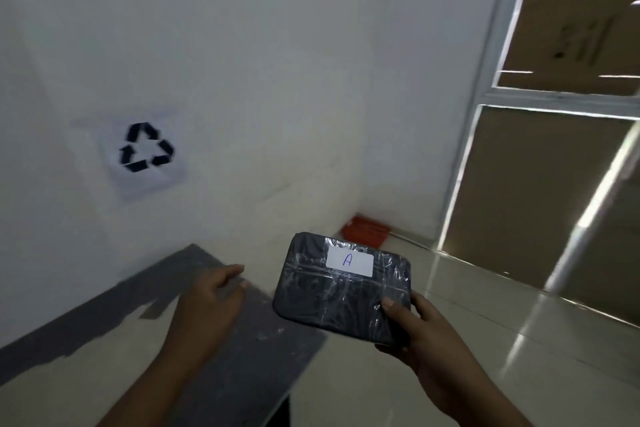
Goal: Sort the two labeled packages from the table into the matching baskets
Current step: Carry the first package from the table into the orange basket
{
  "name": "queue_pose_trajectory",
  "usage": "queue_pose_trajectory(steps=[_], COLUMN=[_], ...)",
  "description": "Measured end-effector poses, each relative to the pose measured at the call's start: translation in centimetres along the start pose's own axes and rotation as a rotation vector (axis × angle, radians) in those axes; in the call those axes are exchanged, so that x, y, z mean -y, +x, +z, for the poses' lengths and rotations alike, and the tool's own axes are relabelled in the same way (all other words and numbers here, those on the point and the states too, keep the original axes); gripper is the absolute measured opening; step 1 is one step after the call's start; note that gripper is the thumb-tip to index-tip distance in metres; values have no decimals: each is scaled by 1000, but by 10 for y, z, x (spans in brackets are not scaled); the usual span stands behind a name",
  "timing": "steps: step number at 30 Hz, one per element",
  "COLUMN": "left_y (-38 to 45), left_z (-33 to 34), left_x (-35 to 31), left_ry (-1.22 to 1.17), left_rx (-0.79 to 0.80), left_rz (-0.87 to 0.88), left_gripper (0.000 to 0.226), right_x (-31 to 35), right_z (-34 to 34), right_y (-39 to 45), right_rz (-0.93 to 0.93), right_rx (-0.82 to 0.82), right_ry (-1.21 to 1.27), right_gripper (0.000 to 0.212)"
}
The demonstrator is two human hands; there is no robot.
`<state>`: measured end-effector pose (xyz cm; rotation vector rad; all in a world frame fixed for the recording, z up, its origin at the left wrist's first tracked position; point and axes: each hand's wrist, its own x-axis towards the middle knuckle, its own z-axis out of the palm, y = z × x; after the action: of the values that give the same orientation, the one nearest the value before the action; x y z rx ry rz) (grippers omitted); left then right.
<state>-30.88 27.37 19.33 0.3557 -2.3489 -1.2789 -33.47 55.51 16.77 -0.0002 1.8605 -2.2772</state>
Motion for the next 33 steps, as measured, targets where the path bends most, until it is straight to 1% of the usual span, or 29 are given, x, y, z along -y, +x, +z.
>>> queue_pose_trajectory(steps=[3, 6, 9, 15, 20, 26, 33], left_y=[-8, -16, -15, 10, 64, 163, 260], left_z=[64, 120, 167, 255, 323, 388, 466], left_x=[-35, -64, -85, -102, -107, -124, -139], left_ry=[-50, -49, -27, -46, -76, -70, -39], left_rx=[77, 166, 218, 349, 404, 486, 512], left_rz=[19, 55, 76, 81, 88, 112, 167], left_gripper=[29, 30, 30, 31, 32, 33, 34], right_x=[10, 17, 21, 27, 34, 56, 81], right_z=[-74, -133, -177, -245, -281, -306, -346], right_y=[-11, -20, -20, 9, 76, 187, 300], right_rz=[-16, -20, -33, -62, -54, -57, -87], right_rx=[-113, -218, -302, -405, -437, -475, -499], right_ry=[-3, 8, 20, 26, 12, -2, -1], right_gripper=[33, 37, 37, 24, 26, 25, 26])
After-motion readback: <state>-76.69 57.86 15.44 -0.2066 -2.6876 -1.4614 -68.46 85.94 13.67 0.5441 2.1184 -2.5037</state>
